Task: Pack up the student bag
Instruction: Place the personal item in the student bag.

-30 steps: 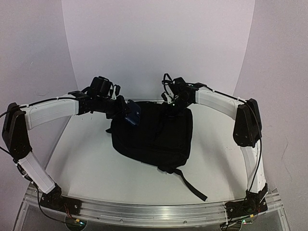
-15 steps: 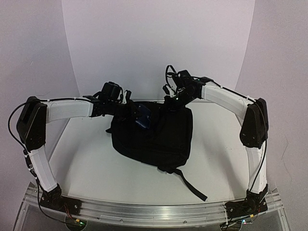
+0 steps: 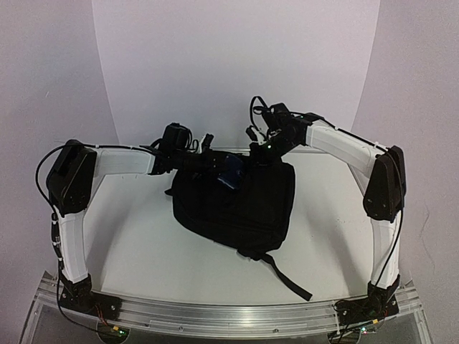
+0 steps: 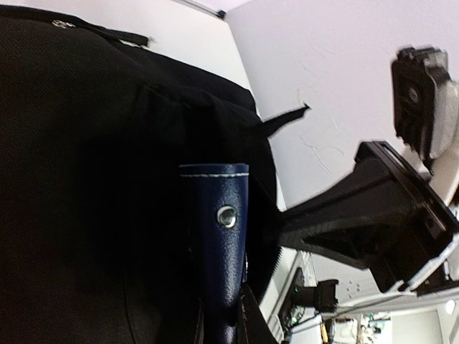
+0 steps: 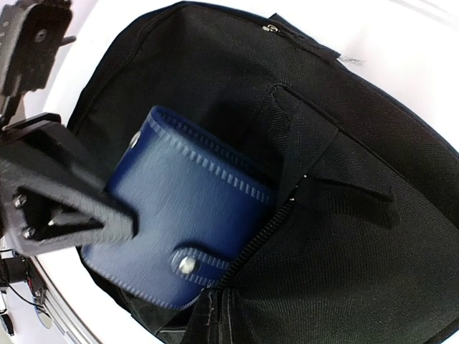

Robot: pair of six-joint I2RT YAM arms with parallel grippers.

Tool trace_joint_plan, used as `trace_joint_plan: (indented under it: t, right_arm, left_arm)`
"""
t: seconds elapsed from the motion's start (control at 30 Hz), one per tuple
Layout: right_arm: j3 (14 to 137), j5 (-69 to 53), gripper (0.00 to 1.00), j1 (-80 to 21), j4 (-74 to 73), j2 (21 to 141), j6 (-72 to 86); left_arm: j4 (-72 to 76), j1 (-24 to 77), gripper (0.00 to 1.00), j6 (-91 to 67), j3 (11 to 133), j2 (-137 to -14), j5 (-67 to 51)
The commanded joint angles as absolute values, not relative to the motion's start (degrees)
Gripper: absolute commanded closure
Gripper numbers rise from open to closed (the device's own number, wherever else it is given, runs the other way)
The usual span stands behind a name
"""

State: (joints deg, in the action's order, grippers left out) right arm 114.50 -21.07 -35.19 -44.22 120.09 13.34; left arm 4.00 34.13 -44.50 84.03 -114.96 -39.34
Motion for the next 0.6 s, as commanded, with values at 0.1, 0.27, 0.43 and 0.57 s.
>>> trace_joint_plan:
  t: [0.1, 0.27, 0.43, 0.57]
  right_arm:
    - [116.26, -22.45, 1.00, -34.21, -42.66, 116.25, 12.99]
    - [115.08, -23.57, 1.00, -33.60, -42.88, 114.73, 12.48]
    - [113.06, -26.00, 1.00, -33.59, -42.98, 113.28, 11.59]
    - [112.75, -28.16, 1.00, -33.66, -42.83, 113.31, 11.63]
  left_arm:
    - [12.94, 36.35, 1.00, -46.73, 79.07, -110.58, -51.27]
    - [11.51, 36.50, 1.00, -46.67, 79.59, -112.23, -51.46]
    - [11.14, 36.68, 1.00, -46.58, 87.52, -119.49, -51.67]
    - [12.59, 36.74, 1.00, -48.88, 94.96, -125.33, -50.22]
